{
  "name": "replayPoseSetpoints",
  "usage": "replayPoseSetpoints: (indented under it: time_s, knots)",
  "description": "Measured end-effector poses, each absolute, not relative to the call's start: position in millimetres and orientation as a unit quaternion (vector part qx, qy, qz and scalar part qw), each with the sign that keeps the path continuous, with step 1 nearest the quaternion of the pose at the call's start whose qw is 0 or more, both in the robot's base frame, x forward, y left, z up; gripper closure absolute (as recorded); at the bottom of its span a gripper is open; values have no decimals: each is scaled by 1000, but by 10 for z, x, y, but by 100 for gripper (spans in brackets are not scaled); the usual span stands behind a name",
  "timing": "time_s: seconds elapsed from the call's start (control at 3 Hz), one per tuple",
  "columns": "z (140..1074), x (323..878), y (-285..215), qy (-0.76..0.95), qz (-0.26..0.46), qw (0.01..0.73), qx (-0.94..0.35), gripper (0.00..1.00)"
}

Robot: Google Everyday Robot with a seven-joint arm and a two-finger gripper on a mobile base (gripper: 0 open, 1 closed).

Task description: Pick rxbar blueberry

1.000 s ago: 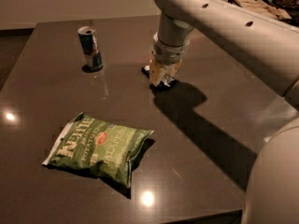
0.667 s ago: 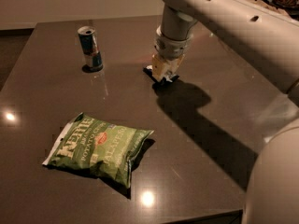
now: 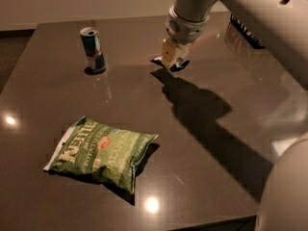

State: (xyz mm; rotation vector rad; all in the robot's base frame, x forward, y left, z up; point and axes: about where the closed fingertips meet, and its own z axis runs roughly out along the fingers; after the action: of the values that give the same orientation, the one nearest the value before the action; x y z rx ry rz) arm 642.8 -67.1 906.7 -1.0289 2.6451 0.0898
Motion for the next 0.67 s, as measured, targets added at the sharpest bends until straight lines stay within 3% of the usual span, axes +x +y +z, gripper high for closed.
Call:
replayPoseSetpoints:
  time_s: [0.67]
  knots:
    - [9429,6395,-658,900,40,173,-398,100]
